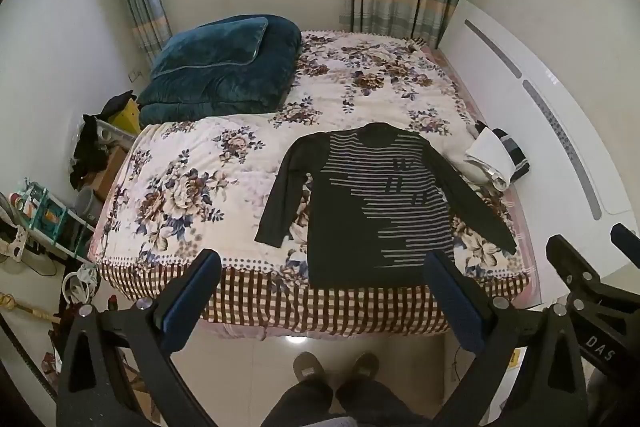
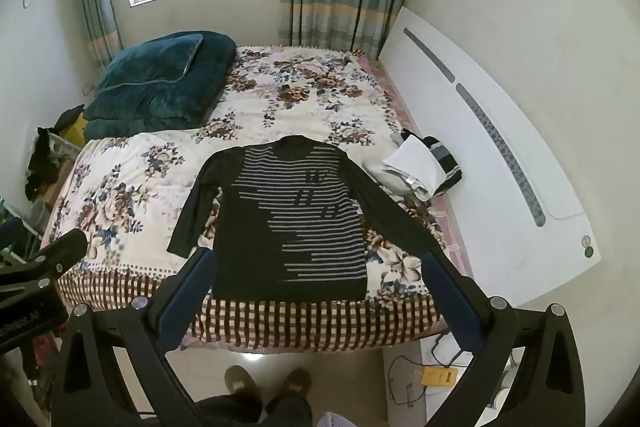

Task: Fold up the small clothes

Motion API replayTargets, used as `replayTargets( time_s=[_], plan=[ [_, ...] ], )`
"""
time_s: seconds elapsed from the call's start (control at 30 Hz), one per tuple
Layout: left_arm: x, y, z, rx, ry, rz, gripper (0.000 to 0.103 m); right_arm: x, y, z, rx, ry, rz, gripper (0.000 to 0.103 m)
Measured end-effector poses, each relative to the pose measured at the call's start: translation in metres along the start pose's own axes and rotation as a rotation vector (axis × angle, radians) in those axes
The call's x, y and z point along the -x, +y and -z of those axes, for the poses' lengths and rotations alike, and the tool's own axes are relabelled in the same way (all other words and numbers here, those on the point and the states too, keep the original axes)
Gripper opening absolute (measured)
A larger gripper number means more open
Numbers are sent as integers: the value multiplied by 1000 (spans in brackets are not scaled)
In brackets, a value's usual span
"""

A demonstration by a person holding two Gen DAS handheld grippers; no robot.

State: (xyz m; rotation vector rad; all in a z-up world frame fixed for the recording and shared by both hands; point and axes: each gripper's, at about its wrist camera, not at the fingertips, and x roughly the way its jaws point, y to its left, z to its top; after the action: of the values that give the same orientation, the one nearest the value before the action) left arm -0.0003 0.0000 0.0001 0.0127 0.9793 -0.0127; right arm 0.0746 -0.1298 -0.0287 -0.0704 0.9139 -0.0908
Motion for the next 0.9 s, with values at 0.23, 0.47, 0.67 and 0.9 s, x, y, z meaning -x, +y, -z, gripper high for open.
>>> replayTargets(
  time_s=[0.23, 0.47, 0.67, 0.9],
  plan=[
    [-2, -1, 0, 1, 7, 9, 103, 2, 2, 1, 10, 3, -1, 103],
    [7, 1, -10, 6, 1, 9, 103, -2, -6, -5, 6, -5, 3, 103],
    [1, 2, -4, -3, -3, 5, 103, 9, -2, -9, 1, -7, 5, 103],
    [7, -3, -9, -1, -13, -2, 103, 21, -1, -21, 4, -12, 2, 103]
  ],
)
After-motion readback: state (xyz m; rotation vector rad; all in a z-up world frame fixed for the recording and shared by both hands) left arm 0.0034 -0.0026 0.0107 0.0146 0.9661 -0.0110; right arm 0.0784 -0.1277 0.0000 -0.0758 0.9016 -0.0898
